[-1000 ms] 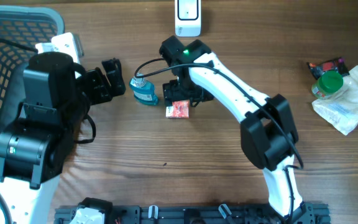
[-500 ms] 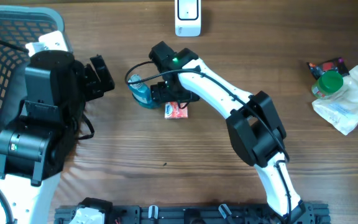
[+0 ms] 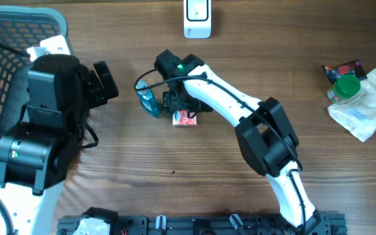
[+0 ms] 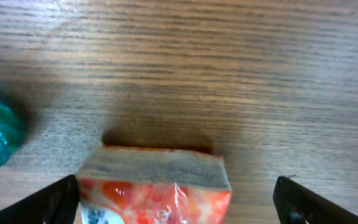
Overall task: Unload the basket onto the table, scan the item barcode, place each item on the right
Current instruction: 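Grasp the red-white packet with the right gripper, then lift the packet and carry it to the white scanner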
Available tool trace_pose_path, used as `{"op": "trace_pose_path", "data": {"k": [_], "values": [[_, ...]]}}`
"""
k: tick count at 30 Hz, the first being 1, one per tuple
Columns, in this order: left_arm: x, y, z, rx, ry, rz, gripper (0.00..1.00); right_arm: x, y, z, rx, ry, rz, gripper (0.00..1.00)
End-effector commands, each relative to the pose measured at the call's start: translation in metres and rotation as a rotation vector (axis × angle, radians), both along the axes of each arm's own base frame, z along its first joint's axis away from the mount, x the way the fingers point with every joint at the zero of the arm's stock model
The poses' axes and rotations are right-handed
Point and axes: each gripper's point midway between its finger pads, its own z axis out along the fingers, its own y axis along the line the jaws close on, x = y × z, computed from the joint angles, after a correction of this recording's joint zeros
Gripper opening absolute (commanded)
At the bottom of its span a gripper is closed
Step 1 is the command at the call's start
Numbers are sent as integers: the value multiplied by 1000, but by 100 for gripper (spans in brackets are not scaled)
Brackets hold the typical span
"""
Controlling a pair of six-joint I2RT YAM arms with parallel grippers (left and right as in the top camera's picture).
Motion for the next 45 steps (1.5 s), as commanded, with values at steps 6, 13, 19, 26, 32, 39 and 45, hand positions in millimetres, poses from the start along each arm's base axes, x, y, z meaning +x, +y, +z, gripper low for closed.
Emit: {"op": "trace_pose_path", "data": {"k": [6, 13, 19, 26, 32, 39, 45], "values": [[0, 5, 5, 23, -11, 11, 100, -18, -6, -25, -10, 74, -116, 100], [-1, 5, 4, 24, -6, 11, 100, -15, -4, -25, -1, 64, -94, 88], [-1, 5, 4, 23, -6, 11, 100, -15, -4, -25, -2, 64, -94, 82], [-1, 5, 4, 24, -2, 11, 100, -18, -4, -25, -2, 76, -94, 75], [-2, 5, 3, 25, 4, 11, 100, -28, -15, -24, -39, 125, -102, 73], [-2, 5, 3, 23, 3, 13, 100, -39, -26, -11, 60, 306, -139, 65], [-2, 5, 2, 22, 4, 13, 100, -26, -46, 37, 218, 445, -184, 70]]}}
